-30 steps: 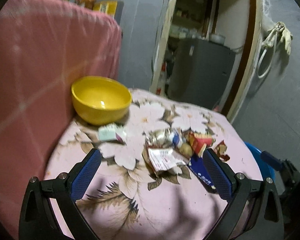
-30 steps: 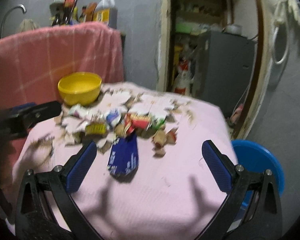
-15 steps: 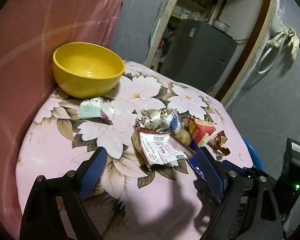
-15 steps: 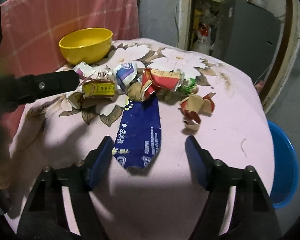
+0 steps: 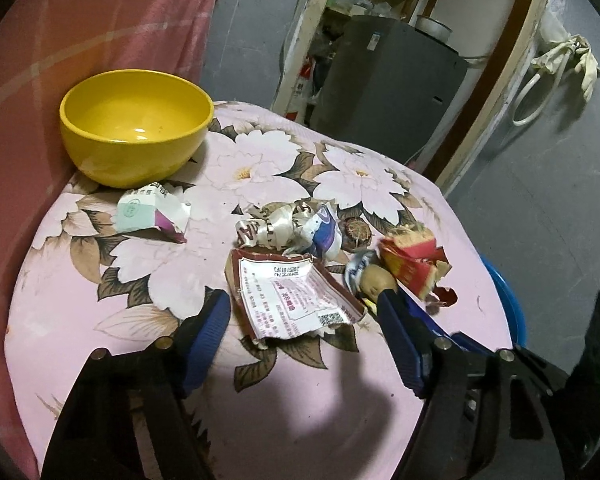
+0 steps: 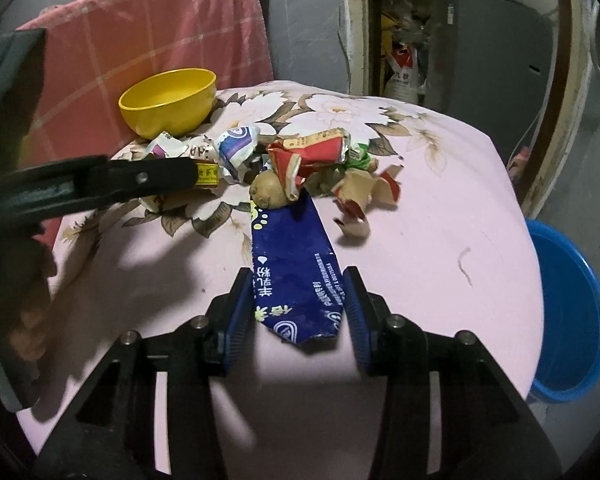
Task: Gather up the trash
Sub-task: 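Move both tools toward the trash pile on the table, then grasp the white-red wrapper with the left tool while the right tool grasps the blue packet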
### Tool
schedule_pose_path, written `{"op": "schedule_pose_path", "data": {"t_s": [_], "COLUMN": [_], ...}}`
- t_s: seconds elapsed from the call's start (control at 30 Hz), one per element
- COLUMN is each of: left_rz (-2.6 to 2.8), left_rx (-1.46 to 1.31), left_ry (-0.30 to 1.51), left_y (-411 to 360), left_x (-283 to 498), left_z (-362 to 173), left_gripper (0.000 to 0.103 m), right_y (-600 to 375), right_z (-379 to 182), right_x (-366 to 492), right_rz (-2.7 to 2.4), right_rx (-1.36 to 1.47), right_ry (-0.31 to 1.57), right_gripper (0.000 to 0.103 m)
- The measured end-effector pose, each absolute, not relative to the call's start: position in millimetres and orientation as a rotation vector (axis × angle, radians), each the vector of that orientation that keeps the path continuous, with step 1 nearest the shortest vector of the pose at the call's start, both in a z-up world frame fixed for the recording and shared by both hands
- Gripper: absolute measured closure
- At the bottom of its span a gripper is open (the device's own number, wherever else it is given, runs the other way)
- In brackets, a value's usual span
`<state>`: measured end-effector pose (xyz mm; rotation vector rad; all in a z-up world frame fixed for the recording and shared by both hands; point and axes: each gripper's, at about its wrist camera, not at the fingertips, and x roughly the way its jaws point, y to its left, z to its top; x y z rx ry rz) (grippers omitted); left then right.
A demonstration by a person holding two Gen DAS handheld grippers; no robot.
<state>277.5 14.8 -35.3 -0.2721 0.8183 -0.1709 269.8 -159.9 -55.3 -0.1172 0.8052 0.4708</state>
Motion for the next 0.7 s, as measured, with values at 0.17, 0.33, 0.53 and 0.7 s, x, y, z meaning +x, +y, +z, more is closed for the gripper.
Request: {"op": "schedule_pose_path", "data": {"t_s": [0.17,0.33,0.53,0.7], "left_rz": [-0.148,-0.138,-0.137,-0.13], "left_rx": [-0.256,-0.264,-0.253,-0.261], "left_ry": [0.831,0.826,0.825,0.85], "left_y": [12,14,16,19], "left_x": [281,275,257,247], "left_z": [-38,-37,-34,-38], "left_gripper": [0.05,0.054,0.065,0.075], "right_y": [-166,-169,-168,-168], "right_z": [-54,-53,-51,-47], "right_x": [263,255,244,232], "right_rz": [0.474,0.487,0.494,0.472], "right_rx": [-0.097,-0.083,-0.076,-0.102], "right_ry": [0.798,0.798,0.8,0.79], "right_gripper": [0.051,0.051,0.051,0.051]}}
